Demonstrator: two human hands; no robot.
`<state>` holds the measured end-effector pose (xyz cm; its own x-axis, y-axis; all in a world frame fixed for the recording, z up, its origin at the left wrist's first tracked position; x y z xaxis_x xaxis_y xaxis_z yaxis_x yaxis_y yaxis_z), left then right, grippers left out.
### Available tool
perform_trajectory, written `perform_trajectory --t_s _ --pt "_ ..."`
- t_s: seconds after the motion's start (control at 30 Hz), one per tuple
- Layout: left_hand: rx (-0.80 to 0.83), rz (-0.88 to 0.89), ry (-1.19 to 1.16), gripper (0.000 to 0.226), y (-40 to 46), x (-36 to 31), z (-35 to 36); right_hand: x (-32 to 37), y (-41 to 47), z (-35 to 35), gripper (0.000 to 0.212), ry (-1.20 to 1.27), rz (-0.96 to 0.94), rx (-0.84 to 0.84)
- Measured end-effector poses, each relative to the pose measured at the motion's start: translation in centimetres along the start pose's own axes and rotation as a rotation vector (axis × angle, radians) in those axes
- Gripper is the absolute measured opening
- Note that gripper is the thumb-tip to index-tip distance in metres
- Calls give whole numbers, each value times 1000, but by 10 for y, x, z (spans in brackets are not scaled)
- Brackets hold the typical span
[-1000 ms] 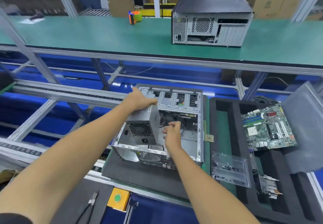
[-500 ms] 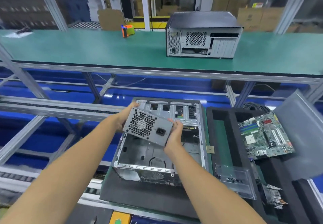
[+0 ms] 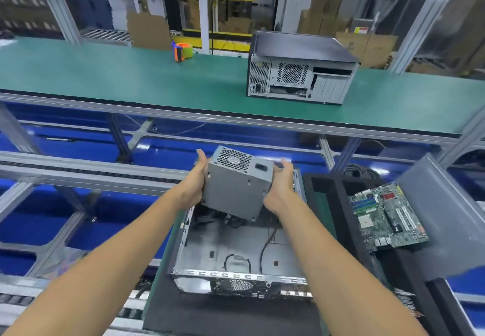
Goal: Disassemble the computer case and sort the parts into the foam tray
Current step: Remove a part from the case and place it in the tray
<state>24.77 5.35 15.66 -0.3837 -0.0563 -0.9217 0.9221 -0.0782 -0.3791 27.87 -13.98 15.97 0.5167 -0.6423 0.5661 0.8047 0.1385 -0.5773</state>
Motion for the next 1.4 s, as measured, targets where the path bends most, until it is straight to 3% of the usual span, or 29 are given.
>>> perform_trajectory --t_s 0.17,0.33,0.47,0.53,0.67,0.8,1.03,1.17,1.27,1.33,1.4 --pt "154 189 -38 95 0 -21 12 47 1 31 50 -139 -44 51" --pt "164 227 83 125 12 -31 18 86 -2 54 61 -252 11 49" --pt "-102 254 -19 100 24 -42 22 81 -10 62 63 -265 98 70" --pt "-153 291 -67 94 31 -48 19 79 -13 64 69 -255 90 102" --pt "-136 247 -118 95 44 -51 8 92 -8 45 78 -322 -36 -6" --pt "-61 199 -281 55 44 -39 11 80 10 4 57 -316 -182 -175" --pt "-124 185 -482 62 53 -37 13 6 27 -36 90 -482 59 38" --pt "-191 162 -542 60 60 -29 5 1 28 -45 76 -594 -56 2" --pt "-229 178 -622 54 63 -28 2 -9 25 -53 53 -601 -102 -24" --pt "-234 173 -664 59 65 -31 0 -13 23 -52 37 -562 -131 15" --pt "-238 168 -696 64 68 -32 -3 -14 24 -52 36 -508 -226 87"
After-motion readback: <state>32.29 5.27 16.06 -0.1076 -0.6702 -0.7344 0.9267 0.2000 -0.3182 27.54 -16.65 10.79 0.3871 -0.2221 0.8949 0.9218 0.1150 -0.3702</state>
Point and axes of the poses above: each hand's wrist, its own y-axis towards the middle knuckle, its own z-axis out of the palm, x = y × z, the point moved 5 cm from there along y, towards the middle knuckle, and after that the axes turned 9 degrees about y, right-handed, at the moved point
